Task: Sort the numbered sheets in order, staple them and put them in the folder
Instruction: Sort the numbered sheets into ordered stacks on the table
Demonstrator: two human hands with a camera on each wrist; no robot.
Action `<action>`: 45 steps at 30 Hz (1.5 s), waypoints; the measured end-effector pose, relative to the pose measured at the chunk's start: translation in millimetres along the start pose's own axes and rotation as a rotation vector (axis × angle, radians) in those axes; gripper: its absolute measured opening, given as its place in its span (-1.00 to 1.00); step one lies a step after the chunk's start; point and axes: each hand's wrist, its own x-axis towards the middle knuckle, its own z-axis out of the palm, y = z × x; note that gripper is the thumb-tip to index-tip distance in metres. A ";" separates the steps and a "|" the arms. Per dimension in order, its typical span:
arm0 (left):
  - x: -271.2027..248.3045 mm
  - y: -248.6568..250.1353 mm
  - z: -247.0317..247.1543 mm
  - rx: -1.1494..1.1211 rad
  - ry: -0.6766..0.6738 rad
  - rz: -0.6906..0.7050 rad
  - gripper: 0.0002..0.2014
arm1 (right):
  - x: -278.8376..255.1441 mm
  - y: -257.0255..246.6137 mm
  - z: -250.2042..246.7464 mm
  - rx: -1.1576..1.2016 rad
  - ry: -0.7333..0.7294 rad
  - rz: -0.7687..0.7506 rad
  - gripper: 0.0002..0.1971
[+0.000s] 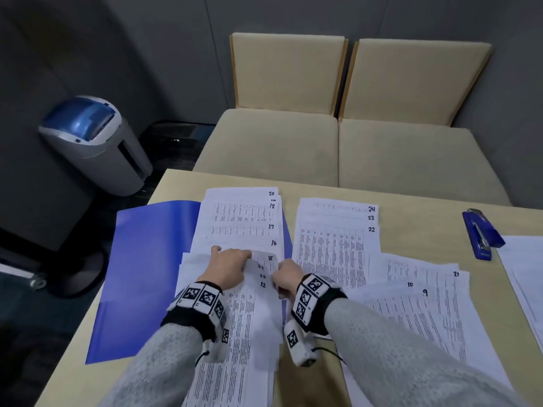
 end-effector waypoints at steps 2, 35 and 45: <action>0.8 -1.2 3.8 0.006 -0.008 -0.011 -0.74 | 2.4 0.5 0.9 -0.023 0.019 0.015 -0.90; 23.0 225.4 72.8 -0.369 -0.089 0.217 -0.81 | -98.5 237.1 -187.7 -0.064 0.657 0.100 -0.51; 15.1 231.6 54.2 -0.597 -0.202 0.212 -0.86 | -103.9 242.5 -208.3 0.133 0.709 -0.098 -0.71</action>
